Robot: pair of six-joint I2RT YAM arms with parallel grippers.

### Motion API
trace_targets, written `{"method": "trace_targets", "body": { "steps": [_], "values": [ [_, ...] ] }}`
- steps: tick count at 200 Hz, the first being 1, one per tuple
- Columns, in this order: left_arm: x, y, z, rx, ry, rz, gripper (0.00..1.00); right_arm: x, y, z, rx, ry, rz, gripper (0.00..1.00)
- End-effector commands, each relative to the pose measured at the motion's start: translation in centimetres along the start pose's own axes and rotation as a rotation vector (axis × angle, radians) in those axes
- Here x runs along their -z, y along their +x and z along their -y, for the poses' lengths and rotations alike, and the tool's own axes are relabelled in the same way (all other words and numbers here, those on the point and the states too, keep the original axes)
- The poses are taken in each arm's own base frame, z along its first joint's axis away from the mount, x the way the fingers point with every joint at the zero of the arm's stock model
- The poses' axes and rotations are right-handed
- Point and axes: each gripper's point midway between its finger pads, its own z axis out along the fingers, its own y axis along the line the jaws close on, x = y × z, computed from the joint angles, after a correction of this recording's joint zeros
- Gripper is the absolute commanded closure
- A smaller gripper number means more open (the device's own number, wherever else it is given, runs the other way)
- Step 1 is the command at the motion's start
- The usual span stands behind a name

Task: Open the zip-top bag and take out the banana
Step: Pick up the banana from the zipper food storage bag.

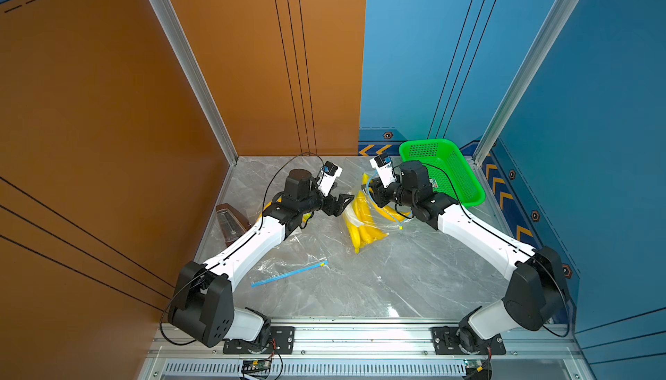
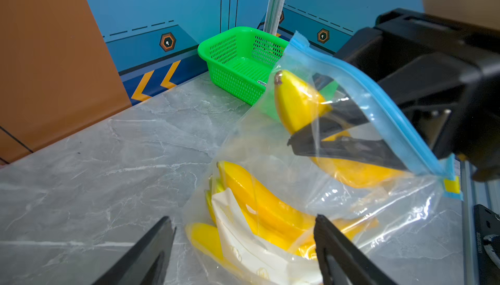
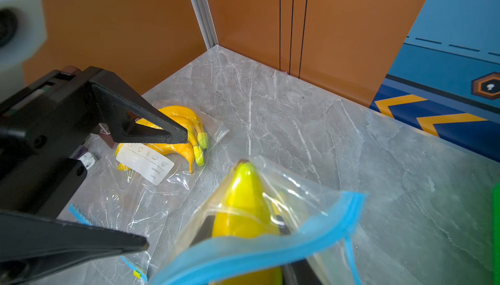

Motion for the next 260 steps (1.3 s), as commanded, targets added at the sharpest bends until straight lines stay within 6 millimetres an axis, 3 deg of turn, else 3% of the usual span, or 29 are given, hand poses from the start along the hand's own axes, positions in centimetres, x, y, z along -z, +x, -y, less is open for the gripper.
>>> {"method": "trace_targets", "body": {
  "steps": [1, 58, 131, 153, 183, 196, 226, 260],
  "values": [
    [1.0, -1.3, 1.8, -0.070, 0.108, 0.081, 0.18, 0.9, 0.6, -2.0, 0.114, -0.105, -0.101, 0.73],
    [-0.4, 0.2, 4.5, -0.127, 0.222, 0.068, 0.22, 0.7, 0.9, -4.7, 0.176, -0.189, -0.169, 0.71],
    [-1.5, 2.0, 4.1, -0.156, 0.229, 0.047, 0.22, 1.5, 1.3, -6.4, 0.226, -0.212, -0.192, 0.71],
    [-1.6, 1.9, 4.3, -0.151, 0.256, 0.048, 0.38, 1.7, 1.5, -6.4, 0.225, -0.213, -0.199, 0.71],
    [-1.8, 1.2, 3.4, -0.118, 0.228, 0.053, 0.75, 1.5, 2.2, -5.9, 0.232, -0.187, -0.220, 0.71],
    [-1.9, 1.1, 3.0, -0.111, 0.201, 0.053, 0.76, 1.6, 2.4, -5.8, 0.233, -0.186, -0.226, 0.71],
    [-1.7, 0.5, 2.1, -0.100, 0.143, 0.063, 0.92, 1.6, 2.8, -5.5, 0.237, -0.161, -0.238, 0.70],
    [-0.6, -0.4, 0.0, -0.057, 0.050, 0.093, 0.95, 0.8, 5.6, -3.5, 0.240, -0.072, -0.315, 0.70]
  ]
}}
